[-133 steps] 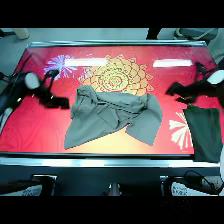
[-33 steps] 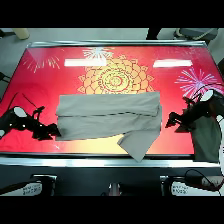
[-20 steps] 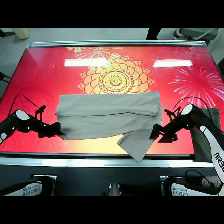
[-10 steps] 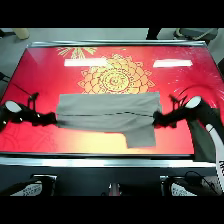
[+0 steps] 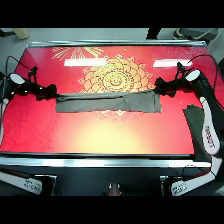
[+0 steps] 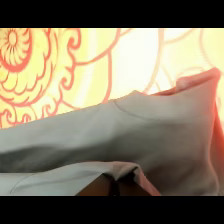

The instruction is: Fold the shirts.

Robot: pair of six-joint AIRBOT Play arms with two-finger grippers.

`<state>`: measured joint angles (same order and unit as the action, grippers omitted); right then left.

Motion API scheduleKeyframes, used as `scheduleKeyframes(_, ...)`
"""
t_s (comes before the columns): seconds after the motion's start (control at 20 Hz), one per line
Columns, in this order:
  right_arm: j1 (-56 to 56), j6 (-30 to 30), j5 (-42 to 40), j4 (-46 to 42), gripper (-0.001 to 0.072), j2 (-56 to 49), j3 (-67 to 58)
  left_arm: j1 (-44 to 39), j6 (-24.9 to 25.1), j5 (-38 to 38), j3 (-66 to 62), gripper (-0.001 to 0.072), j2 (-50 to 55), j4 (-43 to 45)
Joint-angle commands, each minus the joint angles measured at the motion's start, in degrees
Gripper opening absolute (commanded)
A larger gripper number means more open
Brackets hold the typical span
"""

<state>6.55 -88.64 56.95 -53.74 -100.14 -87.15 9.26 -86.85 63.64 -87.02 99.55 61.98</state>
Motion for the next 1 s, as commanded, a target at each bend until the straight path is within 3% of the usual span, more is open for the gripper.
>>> scheduleKeyframes(0.0, -0.04, -0.2, -0.46, 3.8, 0.0091, -7.5, -3.02, -0.02, -3.06, 1.49, -7.34, 0.0155, 9.81, -4.15)
scheduleKeyframes(0.05, 0.07, 1.38, 0.48, 3.45, 0.0334, -7.76, -3.02, 0.11, -3.19, 1.81, -7.34, 0.045, 10.38, -4.63)
scheduleKeyframes(0.1, 0.52, 4.59, 1.57, 3.21, 0.0664, -7.17, -3.06, 0.42, -2.86, 2.43, -7.41, 0.0659, 10.36, -4.55)
scheduleKeyframes(0.15, 1.29, 7.5, 3.54, 1.97, 0.0718, -6.05, -3.15, 1.11, -1.4, 3.65, -7.85, 0.0662, 10.05, -4.59)
scheduleKeyframes(0.4, 3.87, 6.62, 15.47, -11.02, 0.072, -4.7, -3.06, 3.17, 1.27, 10.14, -9.6, 0.066, 6.19, -4.61)
scheduleKeyframes(0.7, 3.39, 5.86, 19.39, -1.97, 0.072, -10.67, -3.06, 0.46, 1.86, 10.54, -9.6, 0.066, -1.11, -4.63)
scheduleKeyframes(0.8, 1.16, 5.31, 18.88, -0.87, 0.0713, -11.47, -3.06, -1.88, 2.01, 10.54, -9.57, 0.066, -2.4, -4.63)
scheduleKeyframes(0.85, -0.11, 5.31, 18.47, -0.5, 0.0657, -11.58, -3.06, -3.23, 2.01, 10.51, -9.55, 0.0658, -2.49, -4.63)
scheduleKeyframes(0.9, -1.2, 5.29, 18.03, -0.44, 0.0349, -11.39, -3.21, -4.9, 2.01, 10.47, -9.53, 0.0653, -2.4, -4.61)
scheduleKeyframes(0.95, -1.53, 4.13, 18.88, -0.44, 0.0052, -10.8, -3.82, -6.58, 2.03, 10.27, -9.53, 0.0551, -2.12, -4.61)
